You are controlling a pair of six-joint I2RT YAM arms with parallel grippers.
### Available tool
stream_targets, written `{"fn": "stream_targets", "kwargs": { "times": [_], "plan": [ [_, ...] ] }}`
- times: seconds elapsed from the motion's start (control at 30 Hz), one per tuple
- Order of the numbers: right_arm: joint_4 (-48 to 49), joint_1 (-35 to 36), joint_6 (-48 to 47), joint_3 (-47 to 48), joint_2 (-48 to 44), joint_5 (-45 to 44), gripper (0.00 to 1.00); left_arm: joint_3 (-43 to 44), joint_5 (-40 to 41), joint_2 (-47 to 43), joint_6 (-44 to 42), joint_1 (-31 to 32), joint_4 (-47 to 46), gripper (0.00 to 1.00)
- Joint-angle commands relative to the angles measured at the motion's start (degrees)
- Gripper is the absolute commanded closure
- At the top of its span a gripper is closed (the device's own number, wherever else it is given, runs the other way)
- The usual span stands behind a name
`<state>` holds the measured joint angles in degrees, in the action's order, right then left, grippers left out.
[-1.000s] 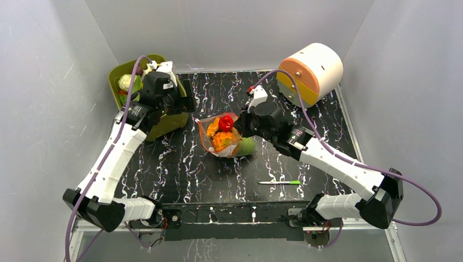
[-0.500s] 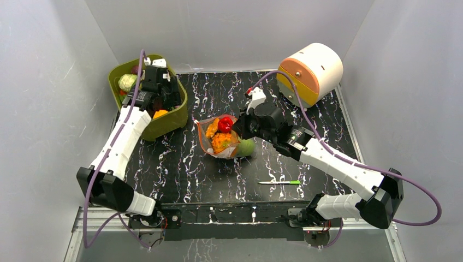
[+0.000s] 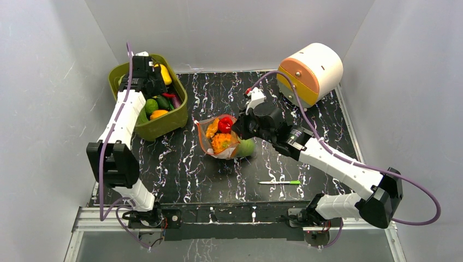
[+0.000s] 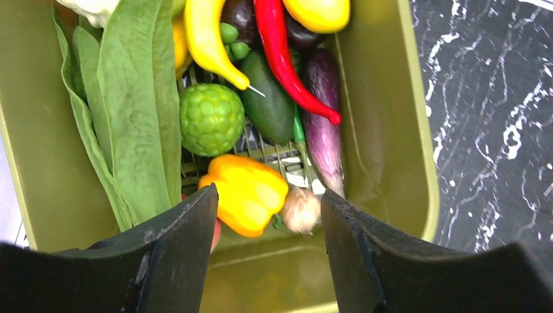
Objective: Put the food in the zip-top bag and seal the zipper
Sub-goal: Pick up the fake vegetable from the bin.
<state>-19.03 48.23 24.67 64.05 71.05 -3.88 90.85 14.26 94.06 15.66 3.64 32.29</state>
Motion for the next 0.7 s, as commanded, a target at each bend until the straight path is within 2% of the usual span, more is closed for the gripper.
{"fn": "stream_targets", "kwargs": {
  "times": [0.0,0.13,0.33,0.47,0.67],
  "plan": [
    [5.32,-0.07,-0.76,3.19,0.59,0.27,1.00,2.75,1.63,2.50,-0.29,-2.46,-2.45,0.44],
    [5.14,-0.13,-0.98,3.96,1.09,0.21,1.00,1.70,1.68,4.91,-0.90,-3.70,-6.28,0.45],
    [4.84,-0.12,-1.04,4.34,1.72,-0.01,1.00,4.04,-2.84,9.96,-0.31,-4.81,-8.40,0.46],
    [4.96,-0.07,-1.25,4.87,2.48,-0.22,1.00,4.17,-7.57,12.44,2.92,-4.80,-10.89,0.52],
    [4.03,-0.06,-2.44,6.68,3.60,-0.16,1.00,6.68,-8.81,16.94,5.56,-4.93,-13.13,0.61]
  ]
}}
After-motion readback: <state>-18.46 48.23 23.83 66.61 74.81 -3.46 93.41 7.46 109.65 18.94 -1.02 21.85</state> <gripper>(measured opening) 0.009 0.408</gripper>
